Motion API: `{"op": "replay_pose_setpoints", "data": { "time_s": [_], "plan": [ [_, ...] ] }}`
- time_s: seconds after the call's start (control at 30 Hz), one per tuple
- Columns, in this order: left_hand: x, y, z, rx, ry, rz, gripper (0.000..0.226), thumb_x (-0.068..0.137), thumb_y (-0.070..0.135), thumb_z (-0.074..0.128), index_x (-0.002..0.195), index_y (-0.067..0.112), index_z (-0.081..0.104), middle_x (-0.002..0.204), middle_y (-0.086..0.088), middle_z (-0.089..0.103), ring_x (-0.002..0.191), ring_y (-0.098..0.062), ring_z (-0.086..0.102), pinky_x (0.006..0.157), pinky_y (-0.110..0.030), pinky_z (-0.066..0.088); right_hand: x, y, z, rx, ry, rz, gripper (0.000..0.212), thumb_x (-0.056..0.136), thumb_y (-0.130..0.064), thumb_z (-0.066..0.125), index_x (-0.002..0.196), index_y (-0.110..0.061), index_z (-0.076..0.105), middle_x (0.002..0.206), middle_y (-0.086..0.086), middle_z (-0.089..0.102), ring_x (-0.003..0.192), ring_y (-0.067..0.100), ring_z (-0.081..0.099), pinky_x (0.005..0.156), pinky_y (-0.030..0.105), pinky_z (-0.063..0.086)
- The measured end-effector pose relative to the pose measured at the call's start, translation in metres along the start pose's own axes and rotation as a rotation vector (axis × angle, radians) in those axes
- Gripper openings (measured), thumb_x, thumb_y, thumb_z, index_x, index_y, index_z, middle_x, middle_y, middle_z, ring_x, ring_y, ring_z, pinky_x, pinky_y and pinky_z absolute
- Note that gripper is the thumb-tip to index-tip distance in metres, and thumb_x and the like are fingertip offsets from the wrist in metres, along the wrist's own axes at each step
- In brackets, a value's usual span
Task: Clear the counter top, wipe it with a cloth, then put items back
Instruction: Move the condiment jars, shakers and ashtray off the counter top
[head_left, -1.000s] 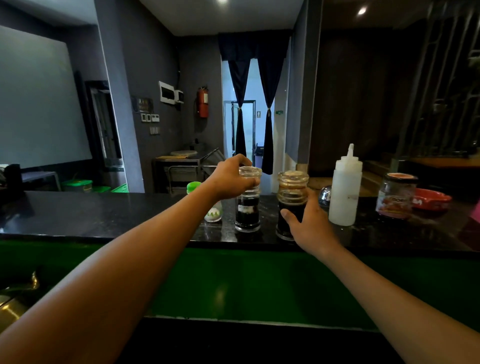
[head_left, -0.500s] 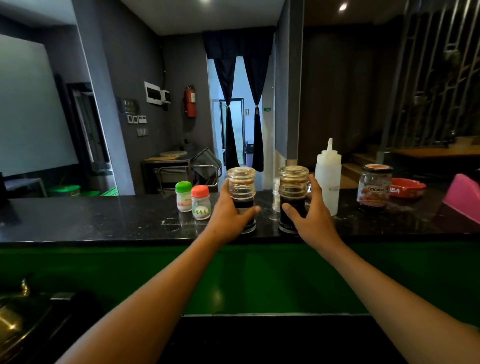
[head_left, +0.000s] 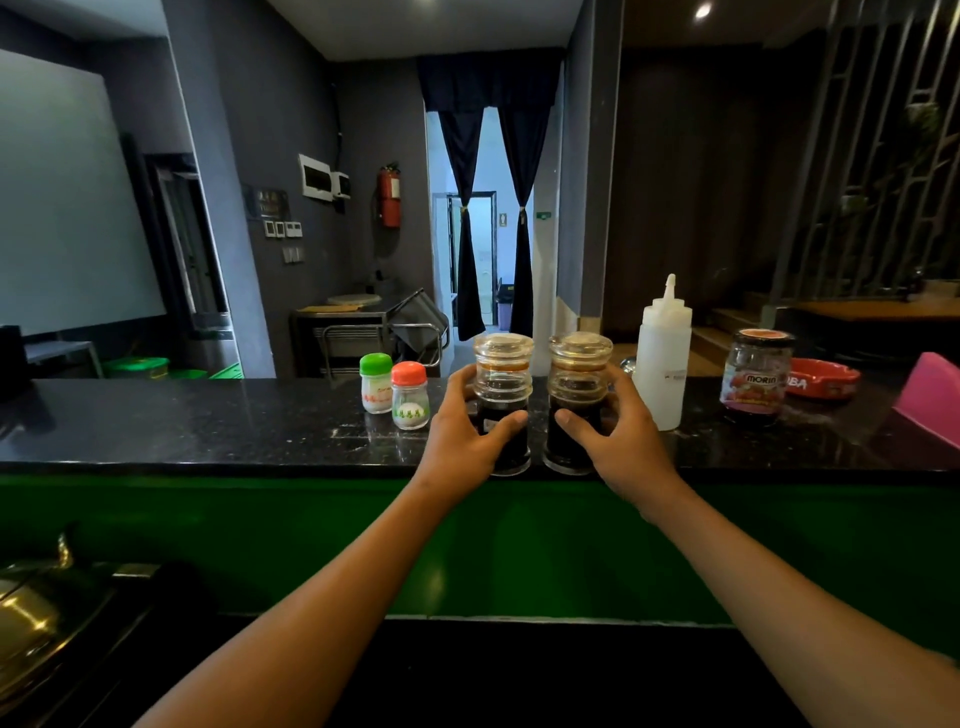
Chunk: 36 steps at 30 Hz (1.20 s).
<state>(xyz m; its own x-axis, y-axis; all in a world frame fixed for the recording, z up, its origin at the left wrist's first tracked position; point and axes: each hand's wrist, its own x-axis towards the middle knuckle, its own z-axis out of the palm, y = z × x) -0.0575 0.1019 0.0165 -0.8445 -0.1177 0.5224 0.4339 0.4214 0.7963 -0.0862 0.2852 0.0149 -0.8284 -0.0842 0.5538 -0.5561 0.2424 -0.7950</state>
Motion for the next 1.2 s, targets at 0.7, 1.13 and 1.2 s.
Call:
{"op": "replay_pose_setpoints", "data": {
  "time_s": [0.7,1.13,1.2],
  "plan": [
    [-0.231,-0.036,-0.032,0.039,0.104,-0.212,0.065,0.079,0.016,0.080,0.133,0.024,0.044,0.119,0.011,0.064,0.108,0.002,0.061,0.085,-0.012,0.048,-0.169,0.027,0.035,0.073,-0.580,0.097,0.070,0.075,-0.031,0.081,0.129,-0.048,0.041,0.125,-0.016,0.060,0.118,0.000,0.055,0.102,0.042,0.047],
    [-0.351,-0.144,-0.057,0.095,0.432,-0.559,0.066,0.078,0.011,0.079,0.131,0.033,0.045,0.114,0.018,0.064,0.106,0.003,0.062,0.090,-0.023,0.054,-0.270,0.082,0.178,0.095,-0.663,0.267,0.065,0.073,-0.004,0.081,0.116,-0.040,0.049,0.107,-0.021,0.063,0.103,-0.015,0.057,0.084,0.003,0.041],
    [-0.347,-0.160,-0.073,0.090,0.454,-0.567,0.066,0.080,0.009,0.077,0.131,0.034,0.044,0.116,0.019,0.062,0.108,0.003,0.061,0.090,-0.023,0.054,-0.269,0.084,0.209,0.095,-0.648,0.288,0.064,0.073,-0.005,0.081,0.114,-0.040,0.049,0.106,-0.021,0.063,0.102,-0.015,0.057,0.083,0.002,0.042]
  ]
}}
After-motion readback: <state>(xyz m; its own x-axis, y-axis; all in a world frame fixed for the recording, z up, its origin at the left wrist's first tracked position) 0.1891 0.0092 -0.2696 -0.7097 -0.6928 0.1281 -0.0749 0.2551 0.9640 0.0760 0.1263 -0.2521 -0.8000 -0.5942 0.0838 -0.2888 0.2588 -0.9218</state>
